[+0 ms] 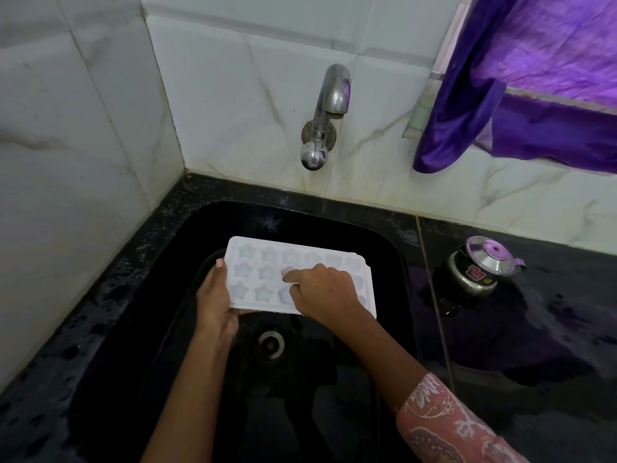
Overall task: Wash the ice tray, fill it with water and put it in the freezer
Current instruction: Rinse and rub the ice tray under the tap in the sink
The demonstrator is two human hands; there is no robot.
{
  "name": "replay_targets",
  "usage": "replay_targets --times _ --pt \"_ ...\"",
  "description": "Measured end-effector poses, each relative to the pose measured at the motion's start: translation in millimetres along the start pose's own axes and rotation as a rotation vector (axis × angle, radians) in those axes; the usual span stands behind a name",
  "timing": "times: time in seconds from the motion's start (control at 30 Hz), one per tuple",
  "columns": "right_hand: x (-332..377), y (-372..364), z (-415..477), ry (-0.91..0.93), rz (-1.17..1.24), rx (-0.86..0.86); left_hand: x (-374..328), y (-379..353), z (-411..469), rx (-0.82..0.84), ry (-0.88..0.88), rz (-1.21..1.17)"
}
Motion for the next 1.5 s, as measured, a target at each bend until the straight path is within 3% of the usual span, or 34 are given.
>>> replay_targets --times 0.43,0.77,1.03,1.5 --pt "-7 4 4 -0.018 -0.014 -0.064 0 -3 -2 0.021 0.005 -0.011" --pt "-7 4 2 0.000 0.018 -0.014 -5 -3 0 0.005 0.010 -0.009" --pt "-2 10 2 0.027 0.006 -0.111 -5 -4 -3 -0.010 0.007 -0.021" --pt "20 -4 15 0.085 0.039 0.025 0 -4 -2 -0.042 0.012 -0.022"
Point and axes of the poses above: each hand's wrist, its own z-axis towards the middle knuckle, its own y-axis out of the back of the hand, x = y × z, the point moved 4 cm from there along z, towards the middle knuckle, and after that the axes turned 13 degrees about z, right-handed, at the moved point
